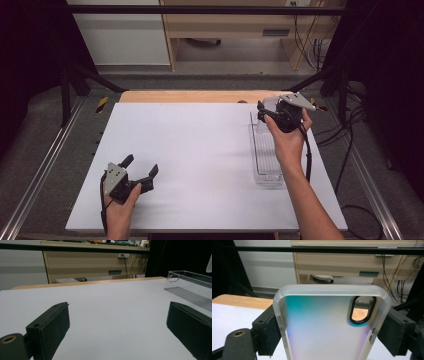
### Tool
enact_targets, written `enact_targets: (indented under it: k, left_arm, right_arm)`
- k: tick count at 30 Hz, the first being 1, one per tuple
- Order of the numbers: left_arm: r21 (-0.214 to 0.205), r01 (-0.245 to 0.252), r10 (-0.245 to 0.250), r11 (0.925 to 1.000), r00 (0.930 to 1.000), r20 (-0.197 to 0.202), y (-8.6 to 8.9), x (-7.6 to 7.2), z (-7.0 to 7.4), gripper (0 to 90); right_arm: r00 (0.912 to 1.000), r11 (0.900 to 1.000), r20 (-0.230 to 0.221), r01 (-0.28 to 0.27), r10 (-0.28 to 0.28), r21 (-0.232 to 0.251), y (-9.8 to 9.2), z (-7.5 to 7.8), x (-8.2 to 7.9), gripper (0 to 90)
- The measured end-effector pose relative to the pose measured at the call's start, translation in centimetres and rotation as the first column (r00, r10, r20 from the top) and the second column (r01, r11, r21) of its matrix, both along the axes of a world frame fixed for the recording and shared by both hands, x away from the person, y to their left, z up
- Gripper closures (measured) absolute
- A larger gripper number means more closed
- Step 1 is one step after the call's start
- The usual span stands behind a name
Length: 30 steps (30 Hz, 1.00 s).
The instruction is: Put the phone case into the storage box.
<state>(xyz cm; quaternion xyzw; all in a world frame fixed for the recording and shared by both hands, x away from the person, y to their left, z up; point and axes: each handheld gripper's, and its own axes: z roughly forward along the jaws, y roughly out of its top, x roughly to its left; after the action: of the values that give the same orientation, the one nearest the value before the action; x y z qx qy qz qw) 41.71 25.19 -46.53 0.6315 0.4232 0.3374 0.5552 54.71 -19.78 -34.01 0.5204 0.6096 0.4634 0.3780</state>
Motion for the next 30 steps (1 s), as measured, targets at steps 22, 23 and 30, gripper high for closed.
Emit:
enact_targets:
  k: [22,23,30]
  left_arm:
    - [-0.005,0.004,-0.004,1.0,1.0,-0.004,0.0,0.0,-0.2,4.2]
    - [-0.004,0.004,-0.004,1.0,1.0,-0.004,0.0,0.0,-0.2,4.2]
    - [-0.004,0.004,-0.004,1.0,1.0,-0.004,-0.1,0.0,-0.2,4.2]
  right_arm:
    - [0.9932,0.9953,-0.067,0.096,-0.095,0.012,-0.3,-4.0,5.4,17.7]
    - [0.9928,0.9949,-0.068,0.1,-0.099,0.011,-0.3,-4.2,5.6,17.7]
    - [0.9913,0.9938,-0.07,0.111,-0.111,0.001,0.0,-5.2,6.5,17.7]
